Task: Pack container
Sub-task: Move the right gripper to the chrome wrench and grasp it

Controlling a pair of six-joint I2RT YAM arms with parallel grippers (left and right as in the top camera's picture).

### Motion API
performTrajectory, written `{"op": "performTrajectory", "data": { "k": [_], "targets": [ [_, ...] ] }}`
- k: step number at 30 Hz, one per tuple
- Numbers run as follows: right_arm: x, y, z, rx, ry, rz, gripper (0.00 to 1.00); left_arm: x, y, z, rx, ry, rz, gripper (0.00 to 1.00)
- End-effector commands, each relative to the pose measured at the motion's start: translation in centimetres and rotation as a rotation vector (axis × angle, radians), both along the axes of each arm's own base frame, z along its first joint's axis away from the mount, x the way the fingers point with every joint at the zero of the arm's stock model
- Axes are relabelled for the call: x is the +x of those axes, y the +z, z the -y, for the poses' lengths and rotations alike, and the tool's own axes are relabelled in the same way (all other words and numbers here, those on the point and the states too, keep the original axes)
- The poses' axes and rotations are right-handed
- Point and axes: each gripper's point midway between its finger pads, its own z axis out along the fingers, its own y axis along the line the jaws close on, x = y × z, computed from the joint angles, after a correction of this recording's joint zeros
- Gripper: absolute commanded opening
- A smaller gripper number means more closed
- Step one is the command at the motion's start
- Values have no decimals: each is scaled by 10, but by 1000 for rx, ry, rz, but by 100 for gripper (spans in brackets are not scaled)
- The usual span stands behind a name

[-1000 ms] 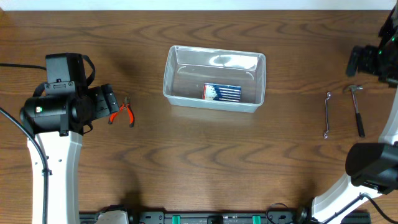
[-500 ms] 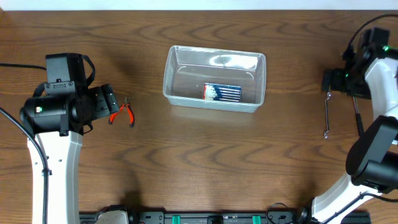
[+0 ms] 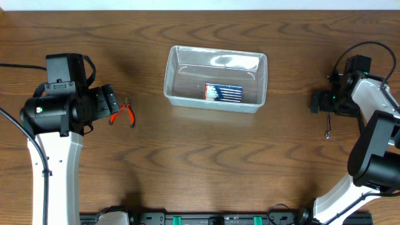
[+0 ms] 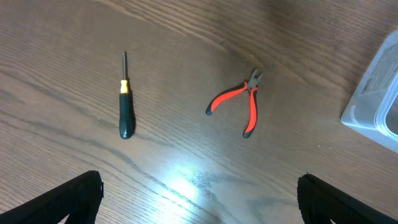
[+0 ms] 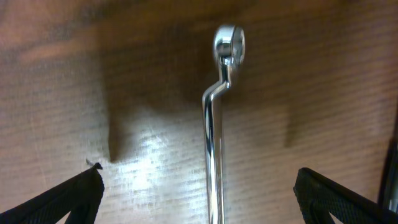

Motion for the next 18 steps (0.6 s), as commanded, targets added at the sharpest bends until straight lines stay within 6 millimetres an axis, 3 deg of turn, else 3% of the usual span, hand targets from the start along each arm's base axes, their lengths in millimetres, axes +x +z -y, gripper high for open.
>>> {"op": "performTrajectory", "data": {
  "k": [1,14,18],
  "targets": [
    [-4,-6,-3,10,11,-2,99,1,4,-2,9,-9,5,98],
    [-18,-28,-12,48,-13,-10,99,1,4,-2,9,-9,4,98],
    [-19,-29,-13,54,-30,-10,91,1,4,-2,9,-9,4,98]
  ]
}}
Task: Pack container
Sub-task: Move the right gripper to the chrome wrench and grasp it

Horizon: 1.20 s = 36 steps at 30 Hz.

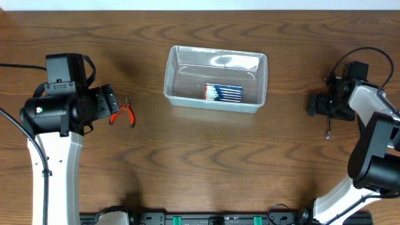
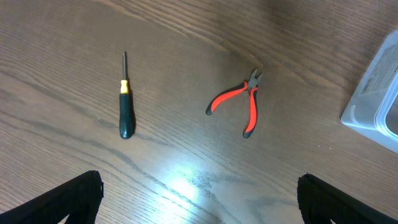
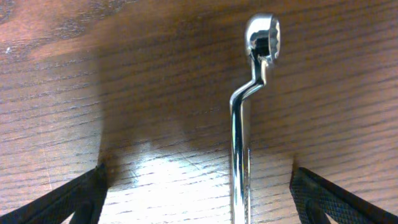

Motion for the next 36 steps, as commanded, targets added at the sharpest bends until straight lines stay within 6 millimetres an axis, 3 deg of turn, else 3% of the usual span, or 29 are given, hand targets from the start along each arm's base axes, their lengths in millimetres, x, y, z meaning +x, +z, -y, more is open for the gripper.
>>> {"op": "performTrajectory", "data": {
  "k": [1,10,13,17,28,33,36],
  "targets": [
    [-16,-14,-2,9,-26,-56,87,0,4,-2,9,-9,3,98],
    [-19,-15,-3,13,-25,-67,62,0,3,-2,9,-9,-1,98],
    [-19,-15,-3,14,-33,-67,47,-1,3,-2,8,-9,-5,98],
    [-19,-15,-3,15,-40,-66,36,-1,3,-2,8,-9,-5,98],
    [-19,-15,-3,15,-40,-66,32,-1,3,-2,9,-9,-4,98],
    [-19,-15,-3,16,-40,-66,13,-1,3,-2,9,-9,-4,98],
    [-19,-15,-3,16,-40,-66,10,-1,3,-2,9,-9,-4,98]
  ]
}}
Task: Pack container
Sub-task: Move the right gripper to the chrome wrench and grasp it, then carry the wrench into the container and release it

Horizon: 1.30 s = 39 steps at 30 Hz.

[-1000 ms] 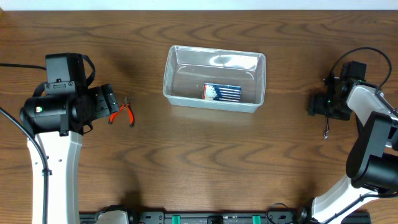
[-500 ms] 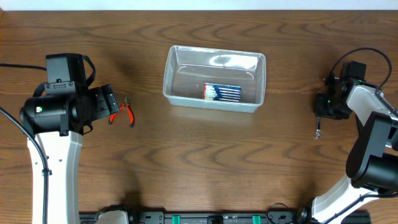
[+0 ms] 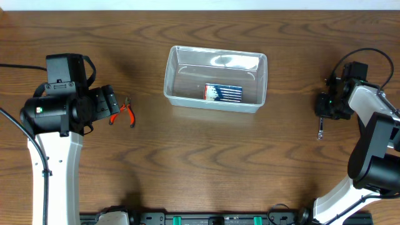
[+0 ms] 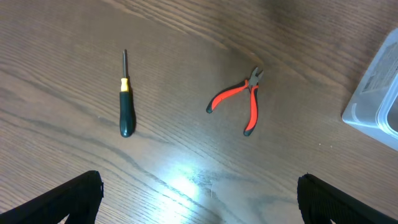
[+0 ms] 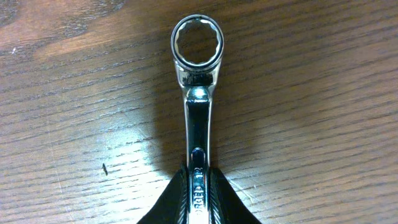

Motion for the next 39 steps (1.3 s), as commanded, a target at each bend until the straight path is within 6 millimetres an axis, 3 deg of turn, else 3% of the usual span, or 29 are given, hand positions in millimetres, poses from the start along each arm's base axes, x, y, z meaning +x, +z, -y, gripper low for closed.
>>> {"op": "performTrajectory", "data": {
  "k": [1,10,19,22,25,28,30,32,33,35,39],
  "targets": [
    [-17,-15,-1,-3,-7,-62,10,0,3,-2,9,-9,3,98],
    [-15,-15,-2,6,-7,-56,1,0,4,-2,9,-9,3,98],
    [-7,-9,-4,21,-15,-28,1,0,4,-2,10,-10,3,98],
    [11,12,-11,43,4,16,1,1,4,-2,11,-12,3,98],
    [43,62,-22,36,73,120,1,1,4,-2,11,-12,3,98],
    [75,131,-51,-11,254,254,1,1,4,-2,13,-15,3,98],
    [90,177,-80,-56,402,347,1,1,4,-2,13,-15,4,98],
    [98,222,-126,-123,649,443,1,2,4,-2,13,-15,8,98],
    [98,230,-139,-137,712,463,1,2,4,-2,13,-15,10,98],
    [94,244,-183,-164,931,507,1,2,5,-2,13,-15,11,98],
    [72,229,-262,-181,1292,505,1,3,5,-2,14,-15,13,98]
  ]
}}
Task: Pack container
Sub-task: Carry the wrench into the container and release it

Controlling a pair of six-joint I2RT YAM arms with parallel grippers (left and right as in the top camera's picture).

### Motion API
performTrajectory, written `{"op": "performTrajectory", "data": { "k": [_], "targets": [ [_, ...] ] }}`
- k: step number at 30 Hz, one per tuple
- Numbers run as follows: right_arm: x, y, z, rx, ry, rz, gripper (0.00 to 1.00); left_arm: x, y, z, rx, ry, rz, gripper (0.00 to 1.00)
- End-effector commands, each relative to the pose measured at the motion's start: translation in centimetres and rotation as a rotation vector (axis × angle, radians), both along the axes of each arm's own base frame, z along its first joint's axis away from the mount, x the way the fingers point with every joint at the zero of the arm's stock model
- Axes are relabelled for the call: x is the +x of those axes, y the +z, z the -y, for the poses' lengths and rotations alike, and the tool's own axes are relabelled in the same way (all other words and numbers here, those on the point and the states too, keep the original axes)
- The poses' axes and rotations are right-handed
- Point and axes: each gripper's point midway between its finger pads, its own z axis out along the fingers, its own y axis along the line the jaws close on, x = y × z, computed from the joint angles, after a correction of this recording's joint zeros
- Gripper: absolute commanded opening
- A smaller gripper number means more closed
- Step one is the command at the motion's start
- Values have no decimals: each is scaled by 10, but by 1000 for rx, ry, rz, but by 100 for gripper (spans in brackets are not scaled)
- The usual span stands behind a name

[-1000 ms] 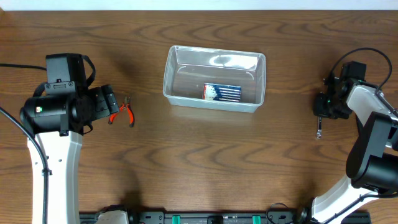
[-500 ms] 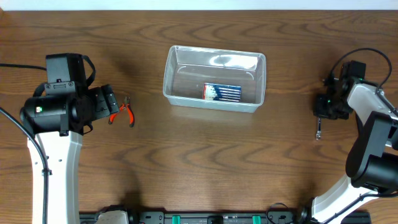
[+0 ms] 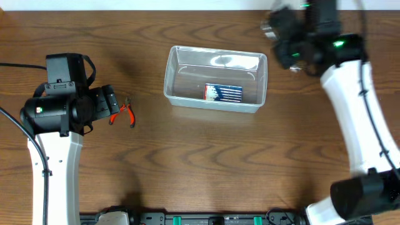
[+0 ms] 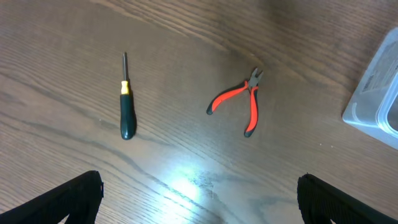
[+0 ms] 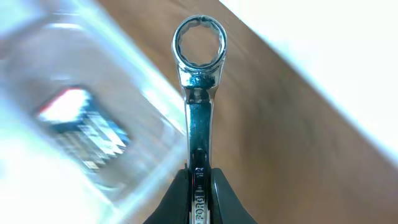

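Note:
A clear plastic container [image 3: 215,57] stands mid-table with a blue box [image 3: 223,93] inside. My right gripper [image 5: 200,190] is shut on a chrome ring wrench [image 5: 199,93], held in the air over the container's far right corner [image 5: 143,106]; in the overhead view the gripper [image 3: 282,34] sits there. My left gripper [image 4: 199,202] hangs open above bare table, near the red-handled pliers [image 4: 239,102] and a dark screwdriver [image 4: 126,93].
From above, the pliers [image 3: 125,114] lie left of the container, partly under my left arm [image 3: 59,106]. The container's corner [image 4: 379,93] shows at the right of the left wrist view. The white far table edge [image 5: 323,68] is close behind the wrench.
My right gripper, shut on the wrench, was low over the table right of the container; now it is raised at the container's far right corner. The left arm has not moved.
The wrench lay on the table at the right, between my right gripper's open fingers. The fingers stayed open and shifted slightly around it. Then they were shut on the wrench's shaft. Now the wrench is up at the container's far right corner.

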Motion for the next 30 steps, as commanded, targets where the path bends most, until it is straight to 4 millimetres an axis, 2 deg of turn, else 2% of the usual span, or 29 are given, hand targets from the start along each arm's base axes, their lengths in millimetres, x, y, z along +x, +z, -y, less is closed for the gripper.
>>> {"op": "performTrajectory", "data": {
  "k": [1,4,6,11,14,18,20,25,28,30],
  "targets": [
    [-19,-37,-55,-151,352,-21,1,1,4,-2,6,-1,10,98],
    [-27,-70,-89,-225,526,-53,1,1,4,-2,6,-1,10,98],
    [-28,-95,-99,-259,595,-89,1,1,4,-2,6,-1,10,98],
    [-25,-158,-102,-289,635,-211,1,1,4,-2,6,-1,10,98],
    [-22,-178,-97,-293,627,-253,1,1,4,-2,6,-1,9,98],
    [-20,-190,-91,-293,616,-280,2,1,4,-2,6,-1,9,98],
    [-21,-193,-89,-294,614,-294,6,1,4,-2,6,-1,9,98],
    [-22,-194,-87,-287,595,-307,31,1,4,-2,6,-1,9,98],
    [-22,-194,-87,-287,595,-306,39,1,4,-2,6,-1,9,98],
    [-22,-194,-87,-287,595,-306,41,1,4,-2,6,-1,9,98]
  ]
}}
